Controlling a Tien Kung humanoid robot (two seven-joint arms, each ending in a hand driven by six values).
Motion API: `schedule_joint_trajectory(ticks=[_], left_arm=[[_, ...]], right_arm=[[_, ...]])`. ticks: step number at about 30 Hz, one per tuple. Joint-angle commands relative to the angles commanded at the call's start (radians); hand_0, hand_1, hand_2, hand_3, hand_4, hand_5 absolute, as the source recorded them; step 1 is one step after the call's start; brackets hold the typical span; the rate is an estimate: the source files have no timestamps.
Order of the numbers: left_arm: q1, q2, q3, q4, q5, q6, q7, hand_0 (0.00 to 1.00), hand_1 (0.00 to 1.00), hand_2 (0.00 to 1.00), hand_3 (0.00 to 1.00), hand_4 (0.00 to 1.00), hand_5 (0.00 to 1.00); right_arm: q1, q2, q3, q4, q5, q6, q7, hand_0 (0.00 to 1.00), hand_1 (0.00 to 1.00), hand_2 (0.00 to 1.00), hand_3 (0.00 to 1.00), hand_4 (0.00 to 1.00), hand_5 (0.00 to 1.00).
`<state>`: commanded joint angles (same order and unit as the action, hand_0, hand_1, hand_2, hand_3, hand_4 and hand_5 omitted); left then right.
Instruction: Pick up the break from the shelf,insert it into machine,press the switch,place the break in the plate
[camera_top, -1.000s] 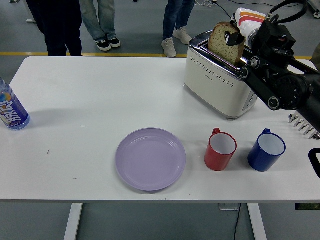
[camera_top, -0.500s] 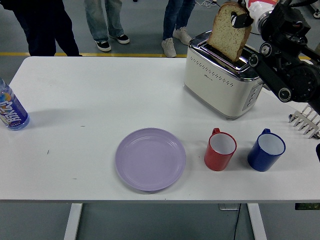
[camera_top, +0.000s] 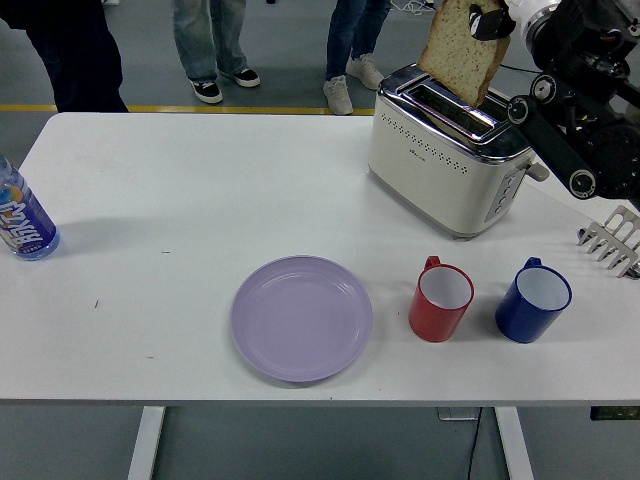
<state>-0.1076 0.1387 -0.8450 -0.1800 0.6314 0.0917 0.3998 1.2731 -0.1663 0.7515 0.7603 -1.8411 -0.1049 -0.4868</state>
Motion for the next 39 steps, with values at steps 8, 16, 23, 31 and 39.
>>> schedule_joint_trajectory(ticks=[8,16,23,31,39], left_arm=[[0.001,0.000,0.000,0.000,-0.002,0.000,0.000,0.333,0.437,0.587,0.718,0.595,0.998],[0.002,0.000,-0.001,0.000,-0.002,0.000,0.001,0.333,0.437,0.587,0.718,0.595,0.998],[0.006,-0.001,-0.005,0.000,0.003,-0.001,0.003,0.333,0.437,0.588,0.718,0.595,0.998],[0.010,-0.002,-0.010,0.000,0.010,-0.001,0.005,0.334,0.438,0.589,0.718,0.593,0.998],[0.015,-0.004,-0.017,0.000,0.016,0.001,0.006,0.335,0.439,0.589,0.718,0.593,0.998]], right_arm=[[-0.007,-0.014,0.011,0.050,-0.007,0.011,-0.023,0.205,0.222,0.432,0.509,0.411,0.002],[-0.021,-0.035,0.019,0.130,-0.014,0.015,-0.046,0.202,0.220,0.432,0.509,0.406,0.002],[-0.040,-0.054,0.014,0.197,0.035,0.018,-0.055,0.200,0.218,0.431,0.509,0.406,0.002],[-0.064,-0.073,0.021,0.270,0.023,0.029,-0.070,0.198,0.217,0.431,0.509,0.403,0.002],[-0.085,-0.091,0.025,0.347,0.017,0.042,-0.085,0.196,0.215,0.431,0.509,0.407,0.002]])
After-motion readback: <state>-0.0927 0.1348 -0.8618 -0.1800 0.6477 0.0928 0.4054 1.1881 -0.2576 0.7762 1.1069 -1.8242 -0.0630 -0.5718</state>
